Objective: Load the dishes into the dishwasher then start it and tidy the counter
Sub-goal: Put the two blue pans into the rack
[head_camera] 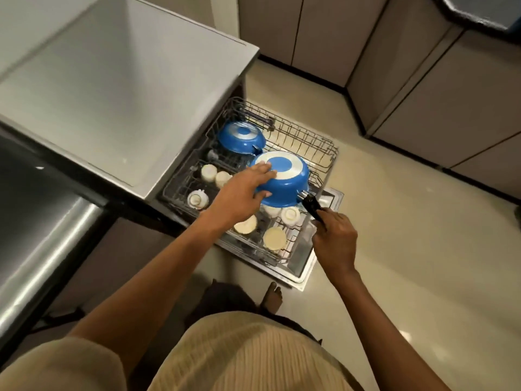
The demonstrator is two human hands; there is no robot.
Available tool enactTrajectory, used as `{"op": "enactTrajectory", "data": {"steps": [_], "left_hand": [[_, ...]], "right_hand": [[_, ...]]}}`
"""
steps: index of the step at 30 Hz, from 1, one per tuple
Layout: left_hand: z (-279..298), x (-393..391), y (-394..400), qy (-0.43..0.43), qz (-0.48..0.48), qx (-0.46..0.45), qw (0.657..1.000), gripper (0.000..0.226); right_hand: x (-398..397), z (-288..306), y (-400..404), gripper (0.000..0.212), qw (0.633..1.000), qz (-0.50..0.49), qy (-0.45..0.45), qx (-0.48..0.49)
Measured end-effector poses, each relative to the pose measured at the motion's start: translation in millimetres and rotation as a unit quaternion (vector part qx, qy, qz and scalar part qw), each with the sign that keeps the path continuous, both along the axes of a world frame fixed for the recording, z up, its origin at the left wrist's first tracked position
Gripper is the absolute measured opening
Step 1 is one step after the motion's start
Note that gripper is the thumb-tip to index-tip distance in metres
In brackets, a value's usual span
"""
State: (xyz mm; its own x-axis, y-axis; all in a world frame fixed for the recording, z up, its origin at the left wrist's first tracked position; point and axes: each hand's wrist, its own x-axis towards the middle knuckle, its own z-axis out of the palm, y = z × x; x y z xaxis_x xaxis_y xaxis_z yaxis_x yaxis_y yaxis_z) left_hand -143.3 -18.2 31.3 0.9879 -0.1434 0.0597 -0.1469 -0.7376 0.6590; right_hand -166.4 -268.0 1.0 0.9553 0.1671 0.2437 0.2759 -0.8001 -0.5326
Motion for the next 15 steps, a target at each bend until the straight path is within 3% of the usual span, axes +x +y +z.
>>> {"op": "enactTrajectory", "data": {"steps": [15], "left_hand": [[-70.8, 158.1, -12.9, 0.177, -0.056, 0.042, 0.982, 0.064]], "right_hand": [[110.6, -56.5, 22.6, 0.037, 0.981, -0.118, 0.152, -0.016]]}}
